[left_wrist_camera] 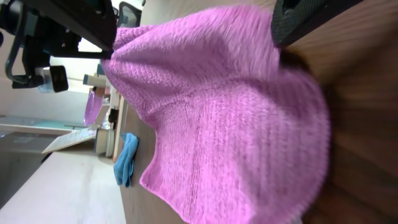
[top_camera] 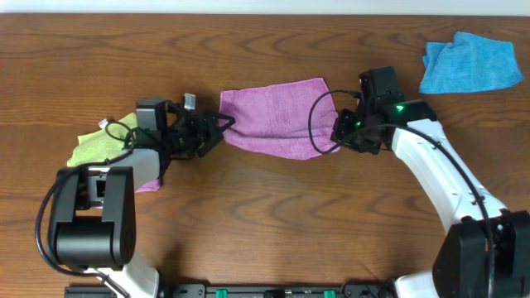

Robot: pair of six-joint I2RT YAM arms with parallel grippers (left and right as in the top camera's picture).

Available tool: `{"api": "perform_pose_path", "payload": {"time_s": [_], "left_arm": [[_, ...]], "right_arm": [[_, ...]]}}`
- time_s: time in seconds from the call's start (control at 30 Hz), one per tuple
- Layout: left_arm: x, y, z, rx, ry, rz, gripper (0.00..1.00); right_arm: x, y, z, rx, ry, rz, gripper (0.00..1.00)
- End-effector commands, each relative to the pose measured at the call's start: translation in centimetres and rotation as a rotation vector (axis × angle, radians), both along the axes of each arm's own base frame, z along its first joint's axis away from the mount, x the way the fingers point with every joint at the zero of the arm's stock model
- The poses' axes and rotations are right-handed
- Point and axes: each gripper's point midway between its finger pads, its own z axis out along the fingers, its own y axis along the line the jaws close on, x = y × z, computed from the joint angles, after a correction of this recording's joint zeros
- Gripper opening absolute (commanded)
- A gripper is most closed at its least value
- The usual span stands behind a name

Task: Fold the cloth
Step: 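Stretch the pink cloth between both grippers, pulling apart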

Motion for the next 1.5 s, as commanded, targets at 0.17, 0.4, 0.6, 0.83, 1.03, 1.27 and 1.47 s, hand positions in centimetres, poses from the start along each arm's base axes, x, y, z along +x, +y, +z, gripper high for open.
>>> {"api": "perform_pose_path", "payload": {"time_s": [0.17,0.4,0.6,0.83,1.03,1.27,1.47], "left_arm": [[-1.9,-0.9,0.9,-0.077,0.025,-0.089,0.80],[-1.9,-0.4,0.6,-0.015,-0.017,-0.088,0.85],[-1.6,-0.1,0.2,0.014,-0.018,-0.066,0.87],[-1.8,-0.3,0.5,-0.007,-0.018,-0.084,0.87],[-2.2,-0.6,0.8,-0.034,-0.016,-0.104,0.87],[-1.5,-1.0,1.5,-0.036,-0.025,-0.105,0.87],[0.4,-3.0,2.7,0.045,-0.009,-0.102,0.88]], "right_arm": [[1.2,-0.4,1.8,-0.026,-0.097,-0.005,0.01],[1.2,-0.3,1.8,-0.023,-0.094,-0.003,0.01],[-1.7,-1.0,1.7,-0.044,0.003,-0.014,0.01],[-5.0,-5.2,3.7,-0.232,0.030,-0.118,0.01],[-6.0,-6.5,4.3,-0.294,0.035,-0.133,0.32],[-4.7,-7.3,4.7,-0.336,-0.025,-0.164,0.66],[-0.2,-6.6,5.4,-0.363,-0.197,-0.023,0.60]]}}
